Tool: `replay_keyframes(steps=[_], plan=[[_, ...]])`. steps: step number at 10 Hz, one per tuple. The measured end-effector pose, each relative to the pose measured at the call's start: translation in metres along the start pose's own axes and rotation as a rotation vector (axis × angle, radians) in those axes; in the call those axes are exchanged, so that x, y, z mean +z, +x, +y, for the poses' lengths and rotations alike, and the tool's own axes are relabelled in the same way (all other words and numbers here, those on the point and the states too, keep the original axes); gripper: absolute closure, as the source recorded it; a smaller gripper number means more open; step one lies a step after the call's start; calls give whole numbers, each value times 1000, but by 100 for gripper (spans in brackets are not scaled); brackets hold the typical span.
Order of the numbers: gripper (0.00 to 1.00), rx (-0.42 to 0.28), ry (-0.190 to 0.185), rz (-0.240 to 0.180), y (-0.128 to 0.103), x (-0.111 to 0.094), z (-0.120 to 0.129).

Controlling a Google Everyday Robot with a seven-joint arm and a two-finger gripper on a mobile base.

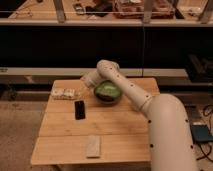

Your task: Place the bottle in the ceramic bowl

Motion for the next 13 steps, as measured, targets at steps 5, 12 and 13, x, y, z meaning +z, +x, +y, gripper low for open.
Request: replay_keyframes(steps=[5, 12, 13], plan=[[20, -2, -18, 36, 11, 10, 5], [20, 43, 42, 88, 10, 36, -4], [20, 52, 55, 92, 12, 37, -6]])
